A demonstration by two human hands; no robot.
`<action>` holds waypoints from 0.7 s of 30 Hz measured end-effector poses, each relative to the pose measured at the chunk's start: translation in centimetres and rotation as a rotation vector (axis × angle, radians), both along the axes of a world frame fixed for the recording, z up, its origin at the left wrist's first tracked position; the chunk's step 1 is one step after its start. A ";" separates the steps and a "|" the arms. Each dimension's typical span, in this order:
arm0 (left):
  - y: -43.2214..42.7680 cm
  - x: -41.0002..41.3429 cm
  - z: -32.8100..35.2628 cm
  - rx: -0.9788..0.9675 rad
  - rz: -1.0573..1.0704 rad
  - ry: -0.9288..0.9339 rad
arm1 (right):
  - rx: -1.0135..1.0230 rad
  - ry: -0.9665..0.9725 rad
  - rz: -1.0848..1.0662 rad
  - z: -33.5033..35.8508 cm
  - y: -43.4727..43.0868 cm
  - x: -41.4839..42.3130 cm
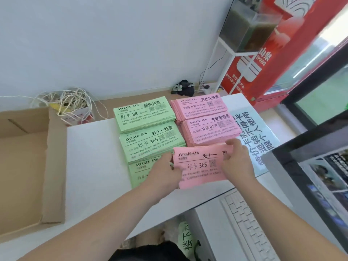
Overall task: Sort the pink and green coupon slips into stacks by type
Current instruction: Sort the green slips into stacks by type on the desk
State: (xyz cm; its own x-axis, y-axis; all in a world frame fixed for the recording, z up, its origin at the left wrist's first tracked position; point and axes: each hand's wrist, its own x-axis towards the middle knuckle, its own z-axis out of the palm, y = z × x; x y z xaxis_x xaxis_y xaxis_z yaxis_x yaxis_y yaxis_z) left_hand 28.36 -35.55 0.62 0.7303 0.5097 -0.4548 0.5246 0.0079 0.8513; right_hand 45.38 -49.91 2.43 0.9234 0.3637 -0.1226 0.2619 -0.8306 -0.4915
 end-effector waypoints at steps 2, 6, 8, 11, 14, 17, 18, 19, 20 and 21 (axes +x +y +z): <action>-1.0 2.7 -0.4 -0.046 0.003 -0.007 | -0.005 -0.016 -0.056 -0.5 -0.6 2.0; -2.7 7.0 -1.4 -0.091 0.001 0.017 | -0.083 -0.008 -0.042 -2.2 -0.9 5.4; -3.6 8.5 -2.1 -0.088 0.001 0.022 | -0.132 0.006 -0.032 -3.1 -1.1 6.5; -4.3 9.9 -3.0 -0.016 0.007 0.051 | -0.193 0.014 -0.025 -4.4 -1.3 7.5; -4.5 10.6 -3.1 -0.034 0.046 0.058 | -0.192 0.003 0.014 -5.2 -1.6 8.3; -4.2 10.0 -2.6 0.050 0.031 0.085 | -0.217 0.030 0.071 -5.6 -2.4 8.7; -4.0 9.4 -2.6 0.131 -0.003 0.108 | -0.236 0.058 0.090 -5.6 -2.8 8.6; -3.8 8.8 -2.8 0.204 -0.029 0.122 | -0.251 0.095 0.109 -5.5 -3.2 8.4; -3.7 8.2 -2.6 0.253 -0.059 0.112 | -0.269 0.141 0.127 -5.5 -3.6 8.2; -3.6 7.8 -2.7 0.311 -0.109 0.097 | -0.294 0.183 0.146 -5.4 -4.0 7.9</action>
State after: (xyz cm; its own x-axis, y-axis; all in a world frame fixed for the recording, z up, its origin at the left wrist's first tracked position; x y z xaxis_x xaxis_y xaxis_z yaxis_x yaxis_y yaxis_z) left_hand 36.17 -39.13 -2.05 0.7489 0.5567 -0.3597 0.5869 -0.3050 0.7500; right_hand 53.32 -53.87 -3.00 0.8175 0.4144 -0.3999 0.3178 -0.9037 -0.2868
